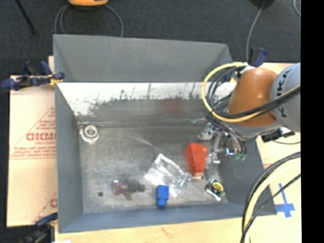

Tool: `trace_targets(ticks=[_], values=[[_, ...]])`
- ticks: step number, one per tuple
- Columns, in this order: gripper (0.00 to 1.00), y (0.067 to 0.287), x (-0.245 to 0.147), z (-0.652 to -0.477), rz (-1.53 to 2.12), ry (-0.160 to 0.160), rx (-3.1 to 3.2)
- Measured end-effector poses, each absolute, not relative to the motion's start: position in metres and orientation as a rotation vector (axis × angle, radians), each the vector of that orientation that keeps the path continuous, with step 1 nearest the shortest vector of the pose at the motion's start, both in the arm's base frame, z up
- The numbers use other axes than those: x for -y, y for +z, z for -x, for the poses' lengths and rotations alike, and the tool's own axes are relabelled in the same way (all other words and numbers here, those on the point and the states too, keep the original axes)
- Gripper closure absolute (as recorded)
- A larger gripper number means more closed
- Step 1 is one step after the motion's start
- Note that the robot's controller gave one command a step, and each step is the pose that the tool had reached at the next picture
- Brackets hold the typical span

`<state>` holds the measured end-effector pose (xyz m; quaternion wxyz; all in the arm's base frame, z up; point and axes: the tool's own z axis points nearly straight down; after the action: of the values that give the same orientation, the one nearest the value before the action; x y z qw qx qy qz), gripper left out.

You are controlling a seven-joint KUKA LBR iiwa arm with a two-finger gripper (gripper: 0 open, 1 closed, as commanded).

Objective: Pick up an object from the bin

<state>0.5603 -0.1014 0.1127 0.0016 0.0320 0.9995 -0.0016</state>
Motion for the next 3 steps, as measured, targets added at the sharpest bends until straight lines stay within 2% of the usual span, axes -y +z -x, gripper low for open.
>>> trace_targets(ticks=[1, 2, 3], values=[[0.0, 0.078, 0.092, -0.563, -0.341, 0.002, -3.119], [1.0, 0.079, 0.092, -0.564, -0.336, -0.001, -3.119], [1.0, 0.177, 0.131, -0.614, 0.065, -0.007, -3.129]])
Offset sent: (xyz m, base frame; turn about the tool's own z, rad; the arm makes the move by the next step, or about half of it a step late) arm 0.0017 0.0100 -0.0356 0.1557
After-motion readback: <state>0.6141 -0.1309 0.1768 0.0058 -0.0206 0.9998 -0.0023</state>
